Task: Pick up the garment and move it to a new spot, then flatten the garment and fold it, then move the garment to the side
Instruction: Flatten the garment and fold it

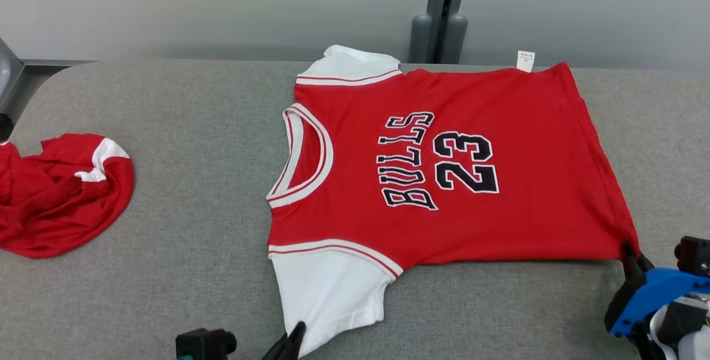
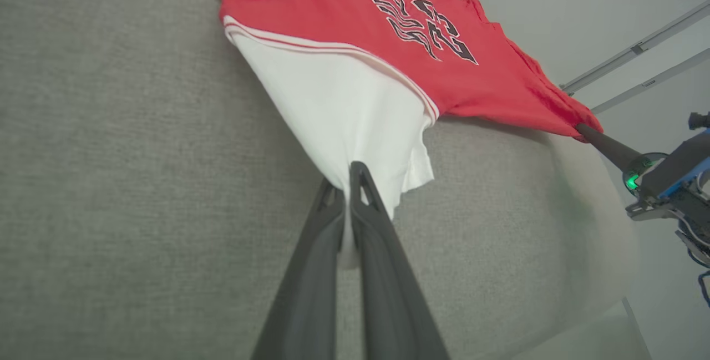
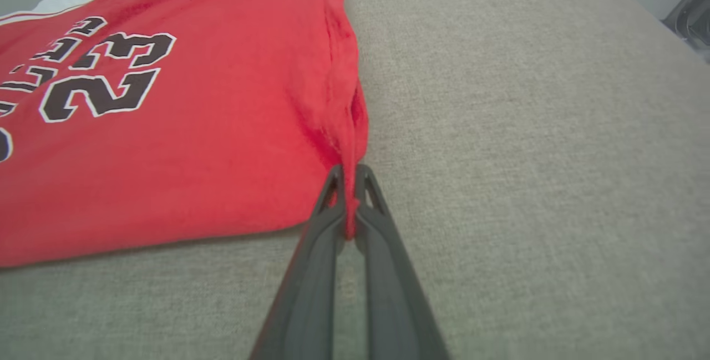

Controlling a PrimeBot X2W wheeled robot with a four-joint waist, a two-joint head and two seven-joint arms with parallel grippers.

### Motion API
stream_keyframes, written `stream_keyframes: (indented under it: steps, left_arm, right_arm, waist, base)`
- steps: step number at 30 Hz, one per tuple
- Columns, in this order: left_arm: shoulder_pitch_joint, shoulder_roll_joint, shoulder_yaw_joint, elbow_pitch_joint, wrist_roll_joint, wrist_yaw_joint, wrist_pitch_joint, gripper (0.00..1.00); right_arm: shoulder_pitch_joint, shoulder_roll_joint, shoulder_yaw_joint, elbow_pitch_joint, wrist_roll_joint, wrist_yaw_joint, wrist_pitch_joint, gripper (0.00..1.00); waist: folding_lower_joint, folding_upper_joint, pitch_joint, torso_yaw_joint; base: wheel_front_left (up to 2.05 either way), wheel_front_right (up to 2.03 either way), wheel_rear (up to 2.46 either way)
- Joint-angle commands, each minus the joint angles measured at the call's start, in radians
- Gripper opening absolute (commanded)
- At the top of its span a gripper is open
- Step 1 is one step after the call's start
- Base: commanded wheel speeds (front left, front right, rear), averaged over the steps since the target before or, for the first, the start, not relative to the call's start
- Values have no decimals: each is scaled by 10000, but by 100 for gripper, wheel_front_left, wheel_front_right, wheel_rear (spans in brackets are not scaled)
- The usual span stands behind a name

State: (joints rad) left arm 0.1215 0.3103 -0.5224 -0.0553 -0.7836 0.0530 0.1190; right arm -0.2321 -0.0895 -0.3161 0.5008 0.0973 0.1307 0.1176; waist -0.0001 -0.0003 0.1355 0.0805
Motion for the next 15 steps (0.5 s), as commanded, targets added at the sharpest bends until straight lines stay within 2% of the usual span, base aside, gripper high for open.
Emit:
stream_keyframes:
  steps: [1,6,9,11,15]
  left_arm:
    - [205,142,10,-302,-76,111,199,0]
    - [738,434,1,-1201,-126,527,591,0]
    - [836,334,242,-1496,-293,607,336,0]
    - [694,308,317,-1496,-179,615,157,0]
    - [103,8,202,-1390,-103,360,-58,0]
  right_arm:
    - [449,112,-175,-515,-92,1,305,0]
    - [1697,367,-549,-2631,39,1,1675,0]
    - [2200,376,-538,-3643,517,1,2075,0]
    - [2339,374,-445,-3986,784,1,2147,0]
    - [2247,376,-262,-4070,971,1,2237,0]
  waist:
    - [1,3,-11,-18]
    - [1,3,37,-101]
    - [1,3,90,-197]
    - [1,3,123,-289]
    - [1,3,183,-389]
  base:
    - [0,0,0]
    - [0,0,0]
    - [0,0,0]
    - [0,0,0]
    - [0,0,0]
